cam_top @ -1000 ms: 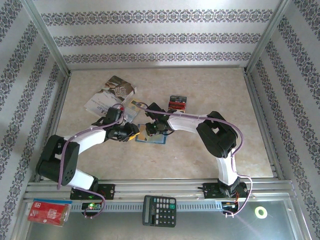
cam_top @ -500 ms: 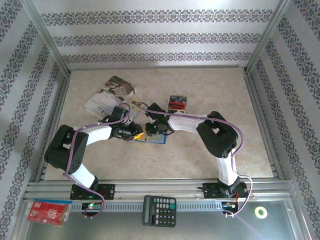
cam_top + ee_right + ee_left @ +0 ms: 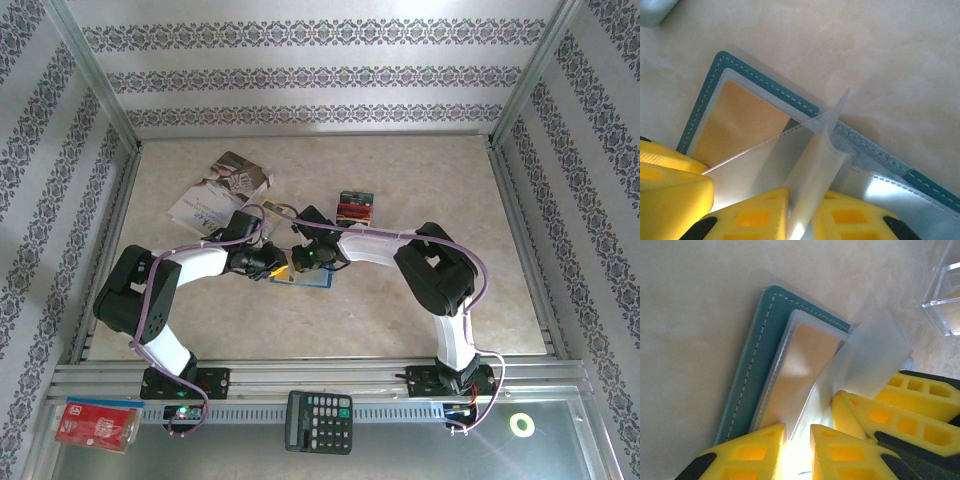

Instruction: Take the credit cards out of the card holder

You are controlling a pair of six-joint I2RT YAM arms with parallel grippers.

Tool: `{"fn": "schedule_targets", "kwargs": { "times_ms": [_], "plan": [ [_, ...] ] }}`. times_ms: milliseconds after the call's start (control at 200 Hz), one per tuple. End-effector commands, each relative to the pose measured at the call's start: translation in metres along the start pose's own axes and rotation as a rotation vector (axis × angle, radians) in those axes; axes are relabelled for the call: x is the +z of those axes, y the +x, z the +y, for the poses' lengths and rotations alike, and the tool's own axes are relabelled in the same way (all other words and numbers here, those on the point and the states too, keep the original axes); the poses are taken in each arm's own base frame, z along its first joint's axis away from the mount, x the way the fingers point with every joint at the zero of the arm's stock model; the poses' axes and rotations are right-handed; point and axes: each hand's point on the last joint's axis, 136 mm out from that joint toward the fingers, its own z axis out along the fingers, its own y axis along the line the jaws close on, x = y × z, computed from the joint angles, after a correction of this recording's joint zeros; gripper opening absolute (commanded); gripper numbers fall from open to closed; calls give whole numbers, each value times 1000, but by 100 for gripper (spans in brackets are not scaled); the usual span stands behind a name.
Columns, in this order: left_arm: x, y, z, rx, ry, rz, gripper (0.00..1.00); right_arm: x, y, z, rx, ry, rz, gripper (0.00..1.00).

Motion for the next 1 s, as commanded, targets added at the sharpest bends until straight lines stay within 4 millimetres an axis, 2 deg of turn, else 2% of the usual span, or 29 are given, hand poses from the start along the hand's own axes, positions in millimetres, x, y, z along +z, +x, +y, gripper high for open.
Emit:
{"fn": "schedule_targets", "kwargs": {
  "times_ms": [0, 120, 260, 365, 560, 684, 764, 844, 999],
  "plan": [
    [3, 3, -1, 23, -23, 17, 17, 10, 28, -5, 25, -12, 89, 21],
    [1, 1, -11, 38, 16, 15, 15, 0, 18, 5, 52, -80, 62, 23],
    [2, -1, -28, 45, 113, 2, 15, -34, -17, 25, 106, -182, -65, 28],
    [5, 0, -37, 44, 164, 12, 16, -56, -34, 25, 141, -200, -142, 33],
    [6, 10, -55, 98, 200, 28, 21, -83, -45, 8, 140, -187, -220, 35],
    [9, 18, -70, 129, 231, 33, 26, -100, -50, -14, 164, -135, -294, 38],
    [10, 21, -79, 150, 238, 29, 29, -111, -53, -27, 179, -105, -341, 42],
    [15, 25, -89, 172, 247, 24, 31, -116, -54, -32, 174, -101, -370, 50],
    [33, 29, -85, 160, 232, 21, 32, -122, -54, -34, 194, -141, -410, 52]
  ]
}}
